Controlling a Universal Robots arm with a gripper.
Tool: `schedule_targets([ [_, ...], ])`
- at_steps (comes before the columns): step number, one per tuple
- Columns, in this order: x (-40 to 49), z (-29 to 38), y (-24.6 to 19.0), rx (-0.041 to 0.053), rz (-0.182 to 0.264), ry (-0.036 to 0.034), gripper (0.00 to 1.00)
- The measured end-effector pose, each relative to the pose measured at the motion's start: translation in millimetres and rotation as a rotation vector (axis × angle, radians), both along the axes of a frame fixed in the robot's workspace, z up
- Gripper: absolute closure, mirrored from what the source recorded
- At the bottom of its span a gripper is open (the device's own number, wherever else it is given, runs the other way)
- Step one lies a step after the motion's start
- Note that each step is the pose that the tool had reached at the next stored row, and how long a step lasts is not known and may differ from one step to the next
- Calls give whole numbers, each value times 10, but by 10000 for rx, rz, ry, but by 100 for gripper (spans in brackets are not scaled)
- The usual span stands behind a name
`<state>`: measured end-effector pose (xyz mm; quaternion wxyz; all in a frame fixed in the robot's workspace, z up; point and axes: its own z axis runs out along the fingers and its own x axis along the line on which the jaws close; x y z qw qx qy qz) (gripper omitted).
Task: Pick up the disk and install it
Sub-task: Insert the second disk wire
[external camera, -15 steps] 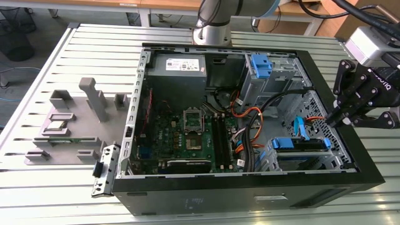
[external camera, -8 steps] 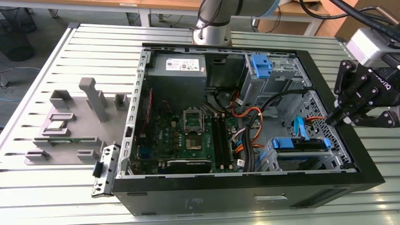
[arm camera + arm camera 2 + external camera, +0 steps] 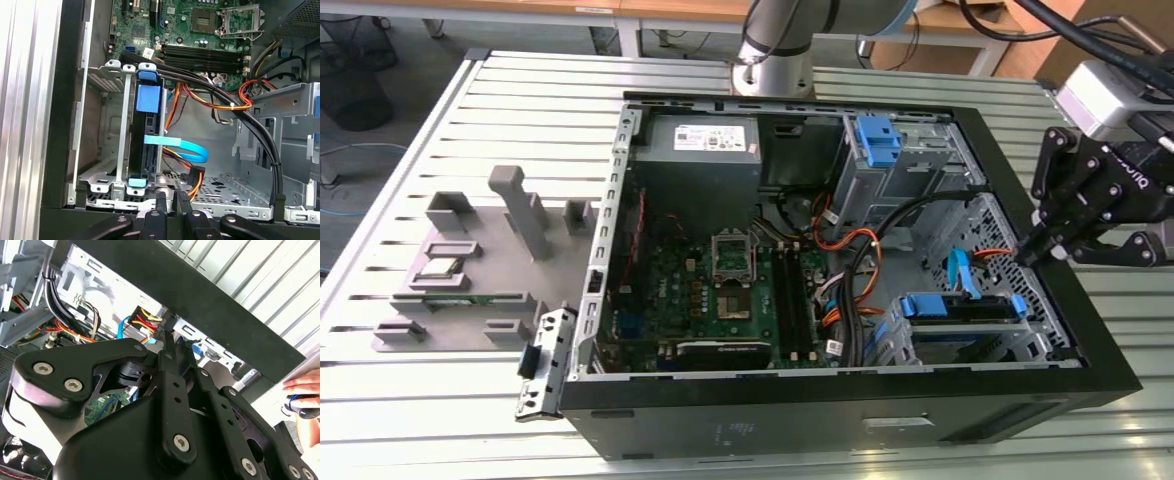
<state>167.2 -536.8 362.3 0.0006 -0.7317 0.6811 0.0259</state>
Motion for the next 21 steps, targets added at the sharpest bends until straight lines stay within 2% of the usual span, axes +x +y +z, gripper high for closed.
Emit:
schedule_targets([
  [9,3,-35,86,0,-4,0,77],
  [21,4,-41,93,-2,-4,0,76],
])
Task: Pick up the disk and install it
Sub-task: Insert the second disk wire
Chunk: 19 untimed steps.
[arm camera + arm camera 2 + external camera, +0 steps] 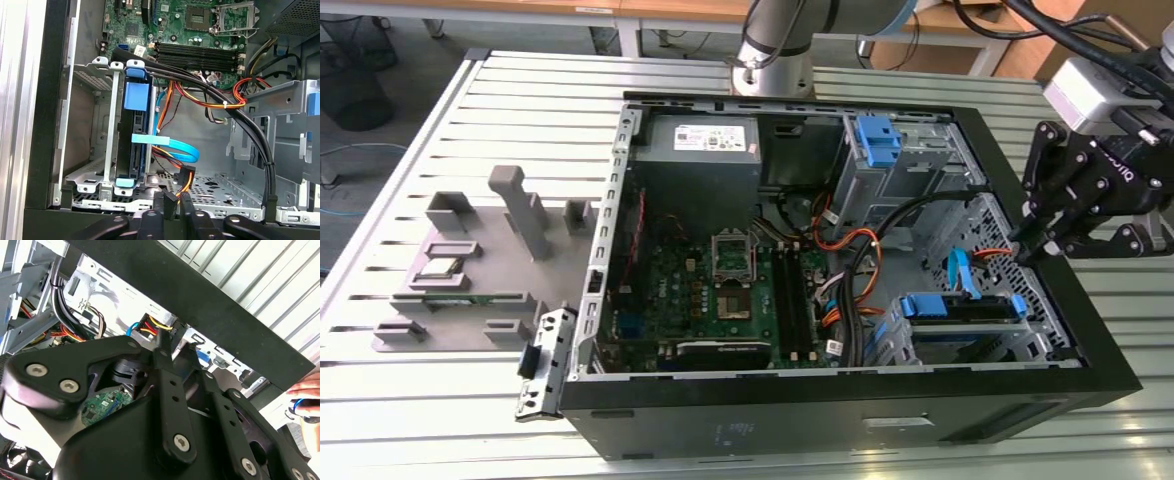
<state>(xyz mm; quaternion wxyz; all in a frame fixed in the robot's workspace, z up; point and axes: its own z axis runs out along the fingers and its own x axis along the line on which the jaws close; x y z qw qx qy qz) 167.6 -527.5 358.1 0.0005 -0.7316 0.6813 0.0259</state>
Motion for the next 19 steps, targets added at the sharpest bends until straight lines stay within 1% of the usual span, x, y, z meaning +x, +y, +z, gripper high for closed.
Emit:
schedule_targets([
  [1,0,0,0,1,0,0,76],
  [2,0,-1,0,1,0,0,69],
  [12,23,-40,57,-3,0,1,69],
  [15,48,-40,61,-28,0,15,69],
  [17,73,-44,62,-46,-1,37,69],
  [19,92,-49,62,-86,0,53,69],
])
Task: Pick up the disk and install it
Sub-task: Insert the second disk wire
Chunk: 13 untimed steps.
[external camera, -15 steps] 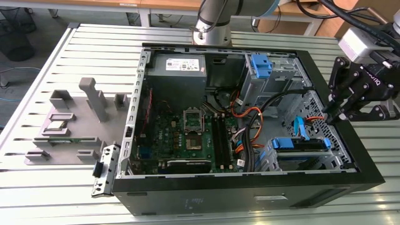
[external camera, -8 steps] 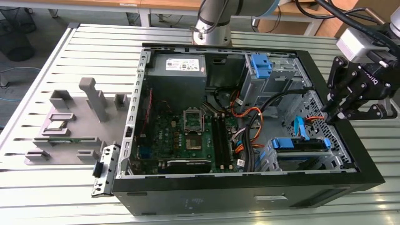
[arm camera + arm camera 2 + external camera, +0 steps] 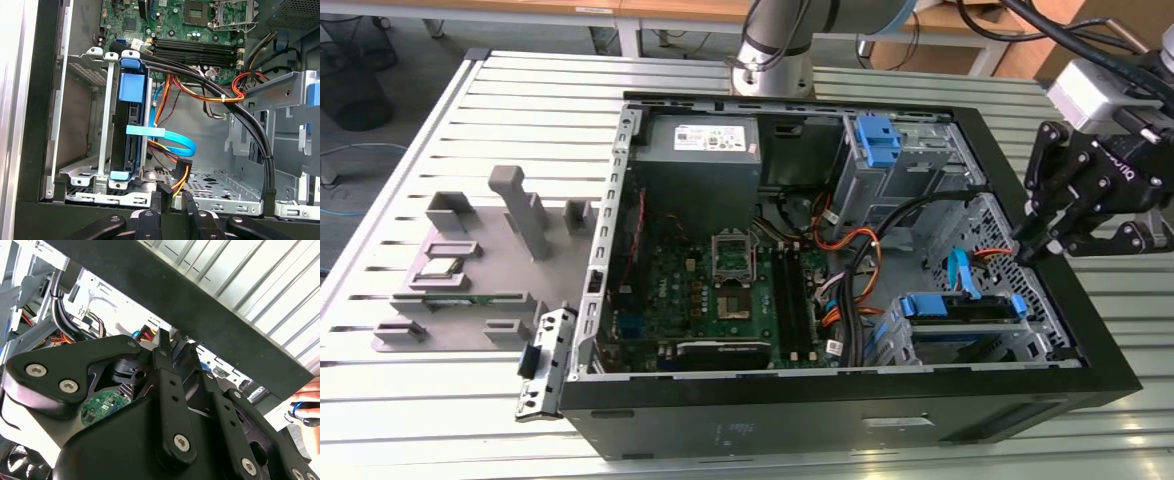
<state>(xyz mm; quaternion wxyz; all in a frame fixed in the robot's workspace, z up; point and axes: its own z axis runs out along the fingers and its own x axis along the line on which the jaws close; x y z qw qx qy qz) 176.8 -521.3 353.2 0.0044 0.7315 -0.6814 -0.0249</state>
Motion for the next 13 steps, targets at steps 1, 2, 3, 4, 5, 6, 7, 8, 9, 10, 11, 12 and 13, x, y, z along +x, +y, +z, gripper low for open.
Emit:
schedule_targets([
  [1,4,-4,0,-25,-1,2,69],
  [2,6,-12,-1,-45,-4,2,69],
  [3,6,-21,-1,-60,-11,3,69],
  [4,6,-29,-1,-80,-16,3,69],
  [5,6,-37,-1,-105,-22,3,69],
  [6,7,-43,0,-142,-26,3,69],
  [7,7,-43,-1,-160,-28,3,69],
  [8,7,-43,-1,-161,-28,3,69],
  [9,7,-43,-1,-162,-28,3,69],
  [10,7,-43,-1,-162,-29,3,69],
  [11,7,-44,-2,-162,-29,3,69],
  [12,5,-44,-3,-162,-28,3,69],
  [13,-1,-46,-4,-161,-28,3,69],
])
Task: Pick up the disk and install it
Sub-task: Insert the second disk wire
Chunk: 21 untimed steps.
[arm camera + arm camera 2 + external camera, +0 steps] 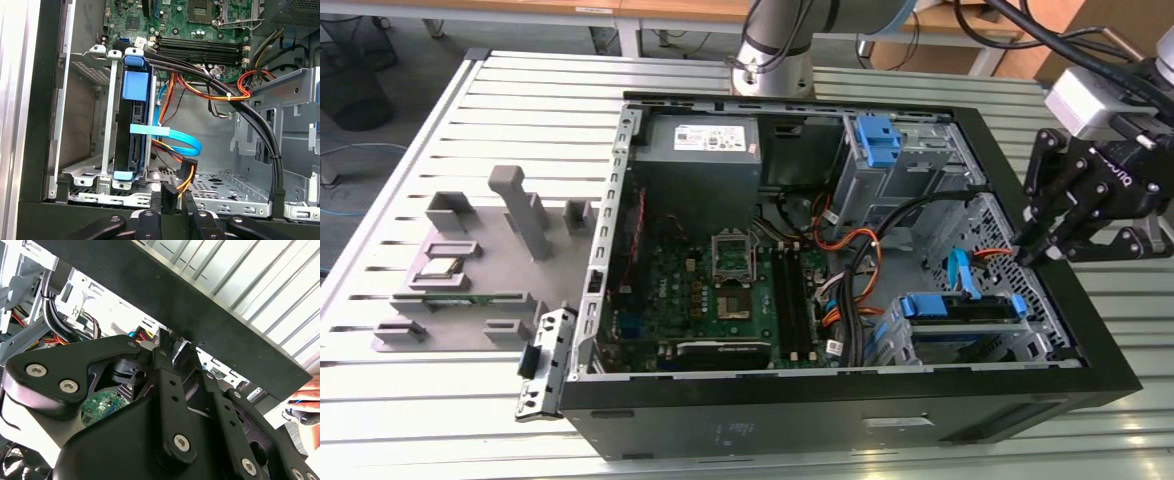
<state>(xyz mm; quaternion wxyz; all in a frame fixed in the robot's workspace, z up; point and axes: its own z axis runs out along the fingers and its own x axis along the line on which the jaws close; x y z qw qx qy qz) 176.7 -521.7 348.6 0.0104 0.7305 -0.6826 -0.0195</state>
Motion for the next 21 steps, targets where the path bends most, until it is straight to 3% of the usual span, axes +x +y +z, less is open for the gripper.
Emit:
schedule_targets([
  [6,-64,-12,-6,-9,-57,0,69],
  [13,-64,-16,-18,-17,-151,0,69],
  [21,-68,-18,-82,-18,-352,0,69],
])
